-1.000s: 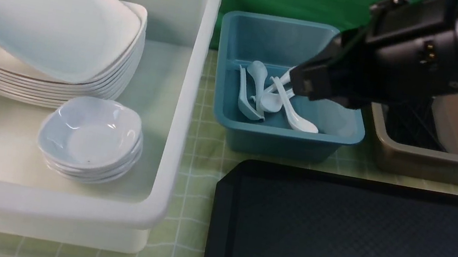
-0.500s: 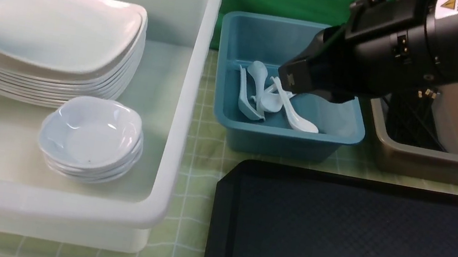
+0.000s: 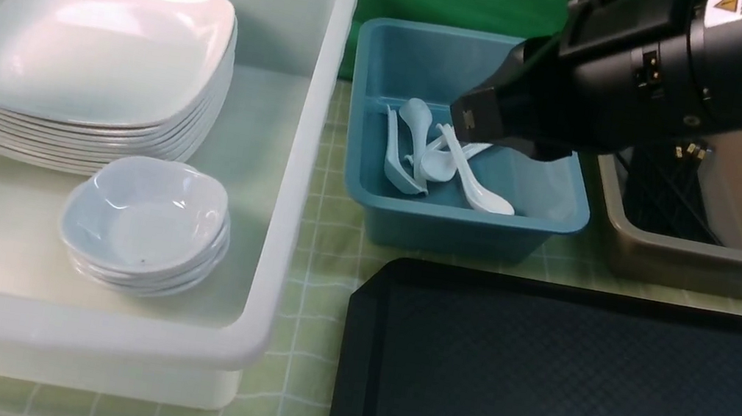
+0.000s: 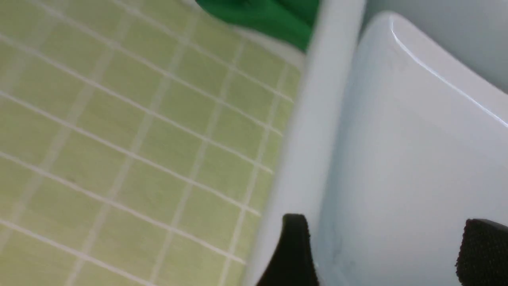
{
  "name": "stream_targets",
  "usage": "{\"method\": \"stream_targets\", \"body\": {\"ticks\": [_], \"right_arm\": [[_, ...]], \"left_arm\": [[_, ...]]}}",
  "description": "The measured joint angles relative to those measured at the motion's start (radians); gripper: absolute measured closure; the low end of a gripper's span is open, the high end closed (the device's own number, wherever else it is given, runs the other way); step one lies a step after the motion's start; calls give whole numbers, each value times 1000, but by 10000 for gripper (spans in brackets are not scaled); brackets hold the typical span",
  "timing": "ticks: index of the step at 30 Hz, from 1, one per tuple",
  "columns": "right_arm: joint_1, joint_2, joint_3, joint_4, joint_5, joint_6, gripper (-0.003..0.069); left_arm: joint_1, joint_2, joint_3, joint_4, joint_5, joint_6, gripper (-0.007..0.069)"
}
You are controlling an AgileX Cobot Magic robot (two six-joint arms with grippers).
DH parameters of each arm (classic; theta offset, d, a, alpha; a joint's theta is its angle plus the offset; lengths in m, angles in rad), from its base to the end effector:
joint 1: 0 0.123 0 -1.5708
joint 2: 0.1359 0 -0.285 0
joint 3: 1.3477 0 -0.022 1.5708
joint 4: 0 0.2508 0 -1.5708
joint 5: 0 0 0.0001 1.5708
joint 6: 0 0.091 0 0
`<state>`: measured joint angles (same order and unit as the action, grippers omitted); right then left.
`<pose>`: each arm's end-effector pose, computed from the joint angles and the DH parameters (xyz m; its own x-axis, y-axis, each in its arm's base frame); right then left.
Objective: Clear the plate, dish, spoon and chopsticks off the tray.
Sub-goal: Use the left arm to put the plate into the large storage box on the left
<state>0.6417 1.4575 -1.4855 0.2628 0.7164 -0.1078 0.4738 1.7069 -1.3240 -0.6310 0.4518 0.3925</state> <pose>0.2533 0.2087 0.4091 -0.5047 -0.2636 -0.8221 -0.6601 0.7316 0.1706 0.3594 0.1579 0.2909 -0.4931 -0.4569 -0.7404 -0.3602 0.8819 -0.3043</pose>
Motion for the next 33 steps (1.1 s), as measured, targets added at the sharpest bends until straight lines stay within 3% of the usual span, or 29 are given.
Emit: {"method": "stream_targets", "body": {"ticks": [5,7,8,10,12,18,23,27,33], "right_arm": [[0,1,0,1,-77,10,622],[0,1,-5,-1,-133,10,620],[0,1,-5,-1,-135,10,620],[0,1,-29,-14,-132,10,620],[0,-6,-56,-59,-110,11,618],[0,-128,-86,-250,-77,82,629],[0,-332,-44,-506,-41,230,629],[0,-506,113,-699,-22,363,630],[0,-763,483,-1021,-125,740,631]], "left_arm": [[-25,-77,-15,2,55,29,193],[-96,-148,-34,-3,108,84,358],[-102,-154,-35,-4,110,84,358],[-181,-225,-36,-7,136,125,526],[-255,-295,-37,-7,172,161,591],[-476,-502,-40,12,308,173,622],[-619,-717,-13,98,398,66,623],[-650,-918,124,125,399,29,623],[-651,-1182,404,187,328,-60,623]]}}
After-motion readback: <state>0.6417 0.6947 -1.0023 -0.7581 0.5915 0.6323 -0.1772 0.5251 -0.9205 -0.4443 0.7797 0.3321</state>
